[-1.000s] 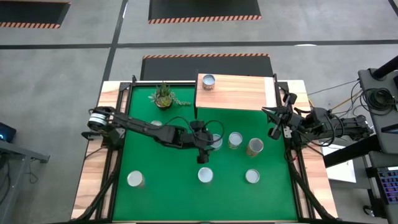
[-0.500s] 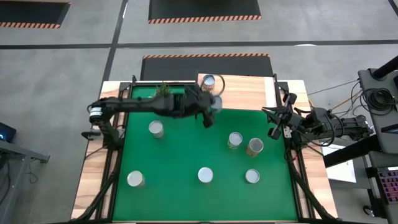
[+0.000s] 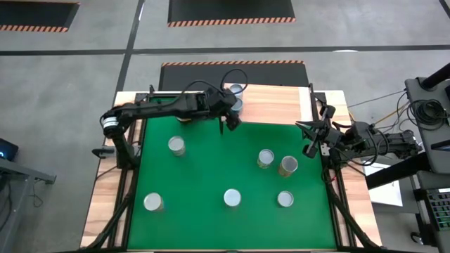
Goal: Pick and place cans onto a shelf
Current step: Put the canned corn on the shelf
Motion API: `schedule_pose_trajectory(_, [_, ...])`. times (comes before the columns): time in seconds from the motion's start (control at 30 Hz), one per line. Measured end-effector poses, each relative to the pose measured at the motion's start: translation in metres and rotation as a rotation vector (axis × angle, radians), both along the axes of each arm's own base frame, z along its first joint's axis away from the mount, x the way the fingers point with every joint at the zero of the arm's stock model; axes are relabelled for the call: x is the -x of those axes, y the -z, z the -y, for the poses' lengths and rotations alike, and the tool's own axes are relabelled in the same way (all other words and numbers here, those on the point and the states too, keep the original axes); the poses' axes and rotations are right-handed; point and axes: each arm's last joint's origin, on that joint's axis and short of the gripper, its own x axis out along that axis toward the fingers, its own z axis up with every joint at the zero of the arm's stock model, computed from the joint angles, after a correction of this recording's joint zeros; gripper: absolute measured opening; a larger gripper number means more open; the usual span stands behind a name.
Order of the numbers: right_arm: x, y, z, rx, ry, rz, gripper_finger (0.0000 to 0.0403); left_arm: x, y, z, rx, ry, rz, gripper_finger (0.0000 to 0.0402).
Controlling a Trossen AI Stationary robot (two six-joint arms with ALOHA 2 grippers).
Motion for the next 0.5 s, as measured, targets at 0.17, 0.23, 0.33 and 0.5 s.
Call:
schedule_pose_trajectory(0.17, [0.0, 0.0, 0.0, 0.0, 0.0, -0.002, 0.0013, 0.001, 0.008, 0.001, -0.001, 0.009, -0.031, 0.0272])
schedule_pose_trajectory(0.23, [0.0, 0.0, 0.0, -0.001, 0.0, -0.002, 0.0013, 0.001, 0.011, 0.0, -0.003, 0.013, -0.041, 0.0272])
schedule_pose_trajectory(0.33, [0.0, 0.0, 0.0, -0.001, -0.001, -0.001, 0.0013, 0.001, 0.015, 0.001, -0.004, 0.015, -0.044, 0.0272])
schedule_pose_trajectory(0.5, [0.0, 0.0, 0.0, 0.0, 0.0, -0.002, 0.0013, 0.0, 0.014, 0.0, -0.011, 0.015, -0.02, 0.0272])
